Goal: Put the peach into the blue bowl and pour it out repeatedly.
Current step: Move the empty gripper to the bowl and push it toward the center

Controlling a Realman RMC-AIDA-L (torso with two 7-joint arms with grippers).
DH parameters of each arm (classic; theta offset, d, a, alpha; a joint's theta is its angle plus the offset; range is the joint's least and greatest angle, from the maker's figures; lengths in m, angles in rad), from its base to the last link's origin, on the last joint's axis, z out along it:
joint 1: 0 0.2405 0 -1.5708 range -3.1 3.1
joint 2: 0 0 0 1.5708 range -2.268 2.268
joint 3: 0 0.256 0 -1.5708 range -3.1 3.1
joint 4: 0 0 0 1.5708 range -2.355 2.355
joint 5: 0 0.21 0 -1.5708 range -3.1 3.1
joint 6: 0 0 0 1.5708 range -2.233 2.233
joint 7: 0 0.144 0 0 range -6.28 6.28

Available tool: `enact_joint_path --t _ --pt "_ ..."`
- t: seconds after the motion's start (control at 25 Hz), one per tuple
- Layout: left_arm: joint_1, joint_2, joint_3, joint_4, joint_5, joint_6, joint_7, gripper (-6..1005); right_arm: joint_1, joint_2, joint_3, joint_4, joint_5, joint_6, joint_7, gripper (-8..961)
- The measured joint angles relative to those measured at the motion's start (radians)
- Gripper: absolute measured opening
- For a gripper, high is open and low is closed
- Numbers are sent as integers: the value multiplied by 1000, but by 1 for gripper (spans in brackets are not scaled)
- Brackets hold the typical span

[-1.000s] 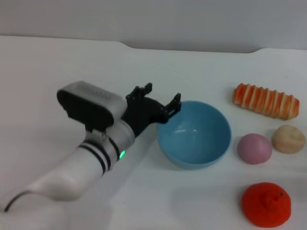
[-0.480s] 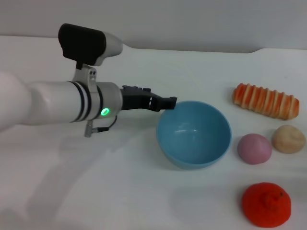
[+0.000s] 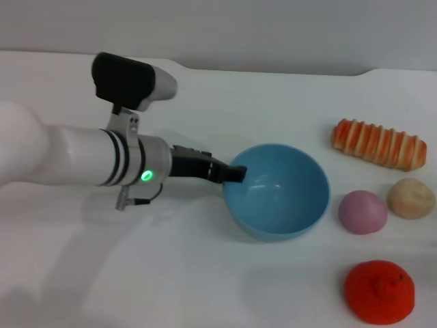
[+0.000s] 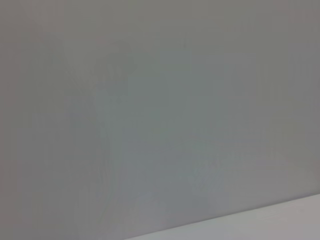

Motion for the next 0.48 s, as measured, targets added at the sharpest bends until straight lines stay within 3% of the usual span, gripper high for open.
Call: enact_joint_path --t 0.48 --pt "-62 0 95 -74 -33 -44 -12 690 8 -5 -28 -2 -36 27 10 683"
